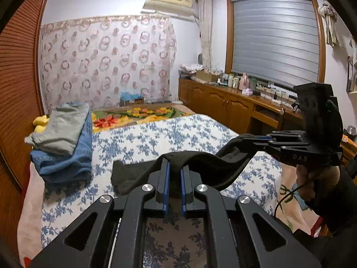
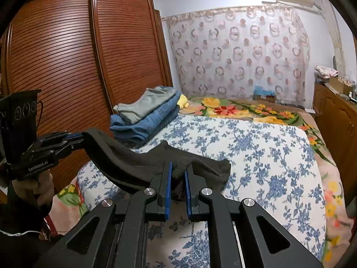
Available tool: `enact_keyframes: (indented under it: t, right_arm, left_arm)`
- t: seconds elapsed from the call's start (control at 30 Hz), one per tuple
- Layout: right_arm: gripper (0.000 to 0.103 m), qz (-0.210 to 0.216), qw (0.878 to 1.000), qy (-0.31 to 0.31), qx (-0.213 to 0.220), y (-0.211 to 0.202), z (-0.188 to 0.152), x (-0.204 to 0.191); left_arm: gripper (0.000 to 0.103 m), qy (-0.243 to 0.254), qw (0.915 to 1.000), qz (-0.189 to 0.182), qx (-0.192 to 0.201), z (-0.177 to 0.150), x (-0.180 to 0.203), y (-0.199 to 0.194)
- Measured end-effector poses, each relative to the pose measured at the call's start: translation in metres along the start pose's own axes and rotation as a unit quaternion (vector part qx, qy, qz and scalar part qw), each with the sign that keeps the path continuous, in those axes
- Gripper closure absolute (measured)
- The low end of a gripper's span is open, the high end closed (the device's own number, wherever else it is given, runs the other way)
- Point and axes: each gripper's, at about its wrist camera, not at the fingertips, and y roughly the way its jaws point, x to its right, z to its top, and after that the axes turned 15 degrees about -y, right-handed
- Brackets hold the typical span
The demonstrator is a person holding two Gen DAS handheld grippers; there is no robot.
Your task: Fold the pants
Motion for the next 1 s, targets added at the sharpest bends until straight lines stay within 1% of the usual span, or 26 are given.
enact_keyframes:
  t: [0.17, 0.3, 0.43, 0.7, 0.83, 1.0]
  right_arm:
    - [0.093, 0.001, 1.0, 0.007, -0.028, 0.019, -0.005, 0.003]
    - [0.093, 0.001, 0.999, 0.012, -0.037, 0.03, -0.002, 0.005]
    - [0.093, -0.002, 0.999, 0.008, -0.033, 0.035, 0.006, 0.007]
    - [0.093, -0.015, 1.0, -0.016, -0.011, 0.039, 0.029, 0.008]
    - [0.093, -0.02, 1.0, -0.019, -0.012, 0.051, 0.031, 0.013]
    - [0.093, -0.023, 0.999, -0.017, -0.033, 0.082, 0.034, 0.024]
  left_arm:
    - [0.094, -0.009, 0.9995, 0.011, -0.027, -0.009, -0.01, 0.019]
    - [0.094, -0.02, 0.999, 0.02, -0.036, -0.013, -0.019, 0.028]
    - [0.094, -0.021, 0.999, 0.025, -0.031, -0.009, -0.023, 0.03]
    - [0.094, -0.008, 0.9996, 0.027, 0.005, 0.016, -0.022, 0.024]
    - [0.094, -0.008, 0.9994, 0.032, 0.008, 0.021, -0.027, 0.035]
    - [0.094, -0.014, 0.9987, 0.05, -0.004, 0.024, -0.04, 0.059]
